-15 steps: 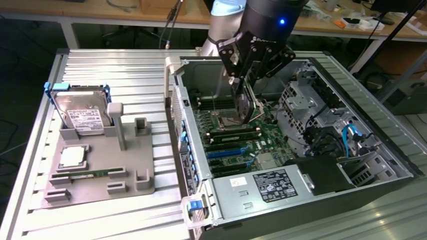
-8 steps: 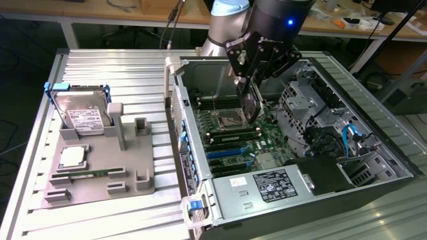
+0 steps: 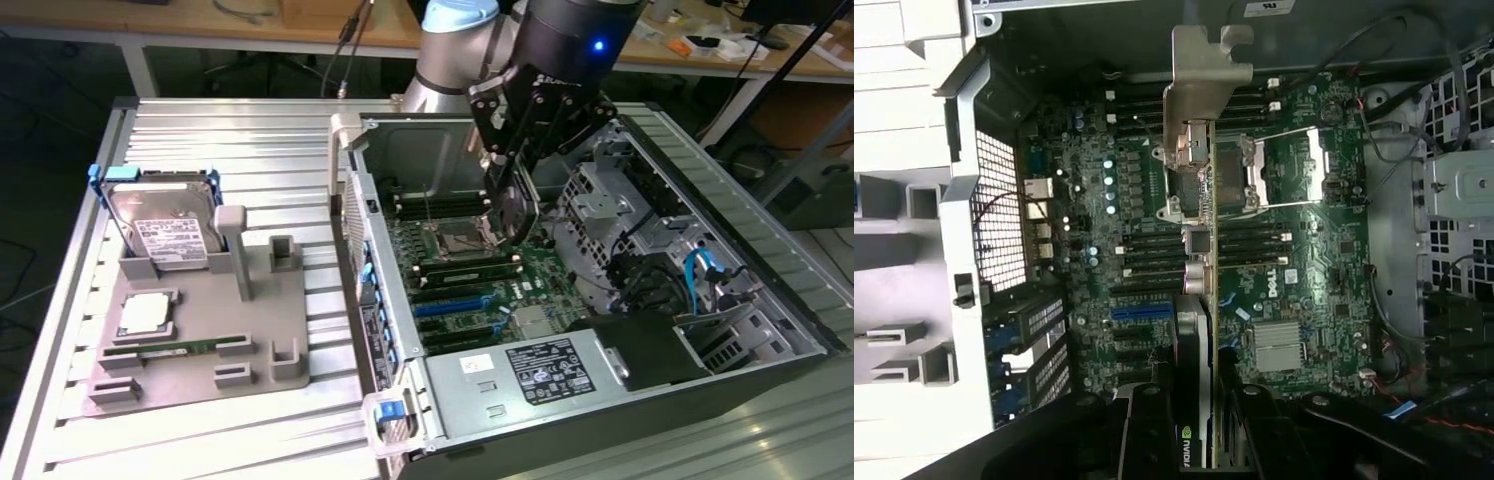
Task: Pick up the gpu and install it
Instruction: 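Pick up the gpu and move the gpu toward the slot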
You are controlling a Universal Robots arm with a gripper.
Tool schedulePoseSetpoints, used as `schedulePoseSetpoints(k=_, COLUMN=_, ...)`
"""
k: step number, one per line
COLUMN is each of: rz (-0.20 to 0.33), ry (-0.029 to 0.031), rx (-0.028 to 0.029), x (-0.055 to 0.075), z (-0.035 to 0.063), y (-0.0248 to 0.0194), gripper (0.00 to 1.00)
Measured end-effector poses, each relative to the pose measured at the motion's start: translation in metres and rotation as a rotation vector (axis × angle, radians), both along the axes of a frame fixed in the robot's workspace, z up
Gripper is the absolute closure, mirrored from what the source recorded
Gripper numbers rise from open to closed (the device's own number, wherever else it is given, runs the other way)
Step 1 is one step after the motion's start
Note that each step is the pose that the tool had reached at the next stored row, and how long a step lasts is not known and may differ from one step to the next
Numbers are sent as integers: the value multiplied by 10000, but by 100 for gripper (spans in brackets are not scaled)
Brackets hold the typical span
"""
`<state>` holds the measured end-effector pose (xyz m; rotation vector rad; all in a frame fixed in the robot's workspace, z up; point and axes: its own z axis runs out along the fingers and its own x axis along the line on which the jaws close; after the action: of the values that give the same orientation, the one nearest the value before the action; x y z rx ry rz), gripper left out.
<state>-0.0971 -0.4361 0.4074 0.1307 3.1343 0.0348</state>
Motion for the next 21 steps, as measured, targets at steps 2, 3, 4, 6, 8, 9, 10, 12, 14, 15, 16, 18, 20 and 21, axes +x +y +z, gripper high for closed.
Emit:
schedulePoseSetpoints(k=2, rz=-1, ry=1, rx=0, x=28, z=0, y=0, gripper=73)
schedulePoseSetpoints(k=3, rz=0, ry=0, rx=0, x=38, z=0, y=0, gripper=73)
schedulePoseSetpoints(k=4, rz=0, ry=0, rx=0, x=40, z=0, y=-1, gripper=73)
schedulePoseSetpoints(k=6, rz=0, ry=0, rx=1, x=47, z=0, y=0, gripper=73)
schedulePoseSetpoints(k=8, rz=0, ry=0, rx=0, x=75, z=0, y=1, gripper=73)
schedulePoseSetpoints(k=9, rz=0, ry=1, rx=0, x=92, z=0, y=0, gripper=73)
schedulePoseSetpoints(k=10, rz=0, ry=0, rx=0, x=108, z=0, y=0, gripper=73)
schedulePoseSetpoints(k=12, rz=0, ry=1, rx=-1, x=139, z=0, y=0, gripper=73)
schedulePoseSetpoints(k=14, rz=0, ry=0, rx=0, x=165, z=0, y=0, gripper=73)
schedulePoseSetpoints(k=15, rz=0, ry=0, rx=1, x=176, z=0, y=0, gripper=73)
schedulePoseSetpoints(k=16, rz=0, ry=0, rx=0, x=186, z=0, y=0, gripper=73)
schedulePoseSetpoints(k=18, rz=0, ry=0, rx=0, x=203, z=0, y=0, gripper=73)
schedulePoseSetpoints(k=20, rz=0, ry=0, rx=1, x=213, z=0, y=0, gripper=73)
schedulePoseSetpoints(k=21, rz=0, ry=0, rx=0, x=217, z=0, y=0, gripper=73)
